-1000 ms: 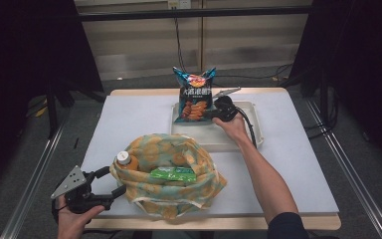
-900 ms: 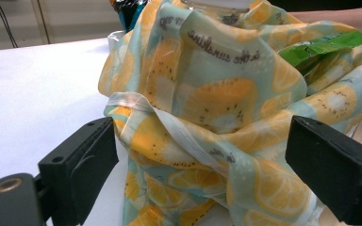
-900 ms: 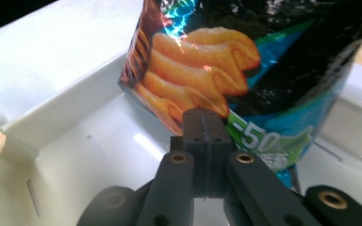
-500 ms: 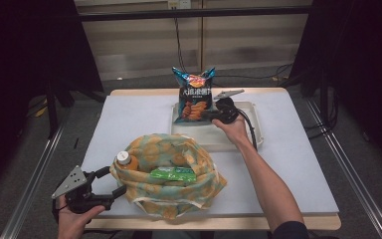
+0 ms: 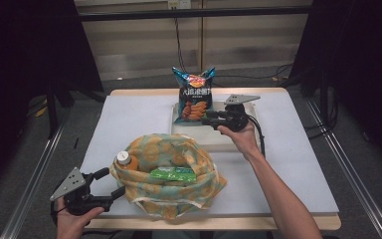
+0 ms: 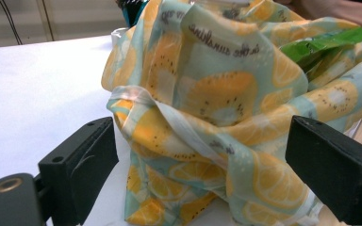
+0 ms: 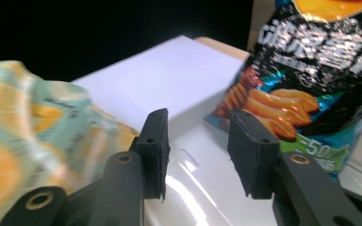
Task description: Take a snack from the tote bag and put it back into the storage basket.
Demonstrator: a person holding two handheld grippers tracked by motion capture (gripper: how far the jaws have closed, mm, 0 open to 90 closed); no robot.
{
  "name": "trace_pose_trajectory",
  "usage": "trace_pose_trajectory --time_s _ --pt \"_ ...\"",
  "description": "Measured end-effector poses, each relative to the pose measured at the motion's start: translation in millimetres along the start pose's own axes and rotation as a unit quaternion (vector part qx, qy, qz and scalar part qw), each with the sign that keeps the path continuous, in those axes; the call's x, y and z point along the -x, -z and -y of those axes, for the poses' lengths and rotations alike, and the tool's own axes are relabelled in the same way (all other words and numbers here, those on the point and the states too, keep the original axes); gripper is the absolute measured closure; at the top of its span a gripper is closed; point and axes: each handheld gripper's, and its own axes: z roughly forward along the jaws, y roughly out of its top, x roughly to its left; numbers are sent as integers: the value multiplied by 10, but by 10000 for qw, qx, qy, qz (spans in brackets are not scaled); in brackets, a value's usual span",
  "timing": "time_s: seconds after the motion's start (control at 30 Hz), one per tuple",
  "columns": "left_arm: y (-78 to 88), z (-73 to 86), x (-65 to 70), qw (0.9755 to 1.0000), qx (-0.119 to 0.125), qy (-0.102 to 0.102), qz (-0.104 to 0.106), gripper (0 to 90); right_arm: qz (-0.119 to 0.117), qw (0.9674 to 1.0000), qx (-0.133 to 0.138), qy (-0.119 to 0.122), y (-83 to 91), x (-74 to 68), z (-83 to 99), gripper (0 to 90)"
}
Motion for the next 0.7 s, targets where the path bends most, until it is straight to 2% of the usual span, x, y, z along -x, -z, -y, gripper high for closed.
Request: trace_pose_trajectory --time_s 0.03,0.13,0.27,0.4,0.6,0.7 --pt "6 5 -9 10000 -24 -30 -28 94 -24 10000 4 11 31 -31 6 553" --pt "30 15 -11 9999 48 82 -68 94 -128 9999 10 107 109 -123 37 543" --pt "24 9 -13 10000 5 64 -43 99 -240 9996 66 156 182 -242 59 524" --pt "3 1 -1 10000 -36 3 -28 104 -239 9994 96 230 247 -355 81 489" --pt "31 -6 27 10000 -16 -23 -50 103 -329 9990 173 268 385 -511 107 495" --pt "44 -1 20 10000 10 11 -53 103 -463 9981 241 326 478 -605 101 508"
